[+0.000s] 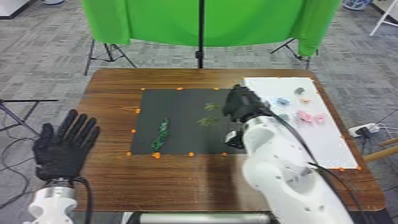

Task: Arrange flowers

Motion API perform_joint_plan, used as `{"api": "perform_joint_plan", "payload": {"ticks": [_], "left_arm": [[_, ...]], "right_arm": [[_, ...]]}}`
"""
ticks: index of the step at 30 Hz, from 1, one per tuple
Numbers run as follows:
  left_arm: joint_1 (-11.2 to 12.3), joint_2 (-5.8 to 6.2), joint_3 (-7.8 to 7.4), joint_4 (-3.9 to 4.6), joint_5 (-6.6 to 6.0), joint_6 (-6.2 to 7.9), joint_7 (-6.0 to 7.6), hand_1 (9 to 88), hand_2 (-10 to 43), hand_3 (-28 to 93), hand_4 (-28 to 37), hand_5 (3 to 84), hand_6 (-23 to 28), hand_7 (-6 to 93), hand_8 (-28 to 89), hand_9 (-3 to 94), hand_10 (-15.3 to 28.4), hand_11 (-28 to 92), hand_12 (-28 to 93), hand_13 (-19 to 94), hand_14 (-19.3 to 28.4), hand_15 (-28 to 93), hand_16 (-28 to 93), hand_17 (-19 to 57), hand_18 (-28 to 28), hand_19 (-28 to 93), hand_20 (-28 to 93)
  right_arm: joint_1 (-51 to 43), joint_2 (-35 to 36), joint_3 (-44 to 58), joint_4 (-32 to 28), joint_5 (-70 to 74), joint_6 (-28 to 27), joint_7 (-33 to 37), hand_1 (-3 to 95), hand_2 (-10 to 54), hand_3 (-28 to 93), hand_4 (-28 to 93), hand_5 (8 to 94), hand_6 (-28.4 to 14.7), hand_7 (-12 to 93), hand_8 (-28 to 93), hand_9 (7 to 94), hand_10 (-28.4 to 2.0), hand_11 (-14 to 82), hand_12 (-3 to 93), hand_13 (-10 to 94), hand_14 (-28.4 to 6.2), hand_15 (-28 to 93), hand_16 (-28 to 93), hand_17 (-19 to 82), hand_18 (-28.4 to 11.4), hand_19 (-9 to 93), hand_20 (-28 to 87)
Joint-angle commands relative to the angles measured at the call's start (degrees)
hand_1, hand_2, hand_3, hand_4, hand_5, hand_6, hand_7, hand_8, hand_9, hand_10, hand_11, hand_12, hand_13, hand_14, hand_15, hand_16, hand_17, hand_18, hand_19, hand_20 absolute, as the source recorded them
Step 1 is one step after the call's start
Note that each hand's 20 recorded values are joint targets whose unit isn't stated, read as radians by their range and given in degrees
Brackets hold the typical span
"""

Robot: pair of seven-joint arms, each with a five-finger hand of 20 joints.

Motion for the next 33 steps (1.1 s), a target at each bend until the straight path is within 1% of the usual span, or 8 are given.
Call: {"api": "perform_joint_plan", "payload": {"ticks": [1, 8, 10, 16, 24, 26, 29, 33], "left_arm": [[-1.89, 0.93, 1.92, 1.31, 1.25, -0.23, -1.84, 24.2, 17.1, 77, -28.3, 43.9, 9.4, 10.1, -9, 36.5, 15.3, 17, 9, 27, 16.1, 29, -6, -7.0, 13.2, 32, 11], [-4.18, 0.85, 3.75, 2.23, 0.86, -0.25, -3.27, 25.5, 17.6, 78, -28.3, 43.9, 9.3, 10.0, -9, 36.5, 15.2, 17, 9, 27, 16.0, 29, -6, -7.0, 13.2, 32, 11], [-3.77, 0.78, 3.49, 2.13, 0.93, -0.08, -2.76, 25.6, 17.6, 78, -28.3, 43.9, 9.3, 10.1, -9, 36.5, 15.2, 17, 9, 27, 16.0, 29, -6, -7.0, 13.2, 32, 11], [-3.07, 0.66, 2.96, 2.06, 0.78, -0.45, -2.78, 25.6, 17.5, 78, -28.3, 44.0, 9.3, 10.1, -9, 36.6, 15.3, 17, 9, 27, 16.0, 30, -6, -7.0, 13.2, 32, 11], [-1.28, -0.88, 1.75, 1.42, 1.15, -0.42, -1.8, 25.7, 17.3, 78, -28.3, 44.0, 9.3, 10.1, -9, 36.6, 15.3, 17, 9, 27, 16.0, 30, -6, -7.0, 13.2, 32, 11], [-0.4, -1.13, 1.16, 1.12, 2.09, -0.15, -1.78, 25.7, 17.3, 78, -28.3, 43.7, 9.3, 10.1, -9, 36.4, 15.2, 17, 9, 27, 16.1, 30, -6, -7.0, 13.2, 32, 11], [0.25, -1.42, 0.81, 0.95, 1.37, -0.07, -1.8, 25.7, 17.3, 78, -28.3, 43.2, 9.1, 10.1, -9, 36.2, 15.1, 17, 9, 27, 16.1, 30, -6, -7.0, 13.2, 32, 11], [0.16, -1.31, 0.85, 1.44, 1.79, 0.18, -2.87, 25.8, 17.3, 78, -28.3, 43.1, 9.1, 10.2, -9, 36.3, 15.1, 17, 9, 27, 16.1, 30, -7, -7.0, 13.2, 32, 11]], "right_arm": [[3.32, -9.39, -4.25, 9.28, -3.57, -8.79, -1.29, 52.8, -9.5, 77, -23, 79.5, -3.8, 33, 11, 86.8, -13.5, 37.2, 38.2, 77, -11.8, 77, 34, 49, -25.6, 93, 66], [2.95, -12.12, -5.36, 13.5, -5.45, -8.04, -1.32, 50.2, -9.5, 75, -22, 77.3, -5.1, 30, 8, 83.7, -15.3, 39.7, 33.7, 74, -12.8, 77, 33, 47, -26.0, 93, 65], [2.43, -11.91, -5.43, 13.1, -5.3, -7.14, -1.9, 46.9, -9.5, 75, -23, 74.5, -6.3, 25, 6, 81.2, -17.0, 40.9, 27.6, 73, -13.7, 76, 32, 45, -26.2, 93, 64], [2.25, -11.11, -5.0, 11.81, -4.47, -6.07, -1.71, 39.9, -8.8, 79, -21, 70.1, -6.0, 17, -10, 78.8, -18.1, 39.3, 25.1, 71, -14.6, 76, 31, 44, -26.3, 93, 62], [-0.77, -4.85, -3.19, 6.13, -5.07, -2.34, -2.54, 38.0, -7.5, 78, -21, 67.2, -6.9, 13, -11, 78.6, -18.4, 38.2, 24.4, 71, -15.1, 77, 30, 44, -26.4, 93, 63], [-2.4, -2.89, -1.79, 4.74, -4.05, -3.71, -2.19, 37.2, -6.7, 78, -21, 66.6, -7.0, 12, -11, 78.4, -18.6, 38.0, 24.4, 71, -15.1, 77, 31, 44, -26.3, 93, 63], [-4.49, -1.29, 0.01, 3.63, -2.67, -4.48, -0.81, 36.6, -5.5, 78, -21, 65.8, -7.3, 12, -10, 78.2, -18.8, 37.7, 24.2, 70, -15.2, 77, 31, 44, -26.3, 93, 63], [-5.91, -1.86, 0.98, 3.88, 0.96, -10.53, -0.39, 36.6, -4.5, 78, -21, 71.0, -6.8, 14, -10, 79.0, -18.9, 37.9, 24.2, 71, -15.3, 77, 31, 44, -26.3, 93, 63]]}}
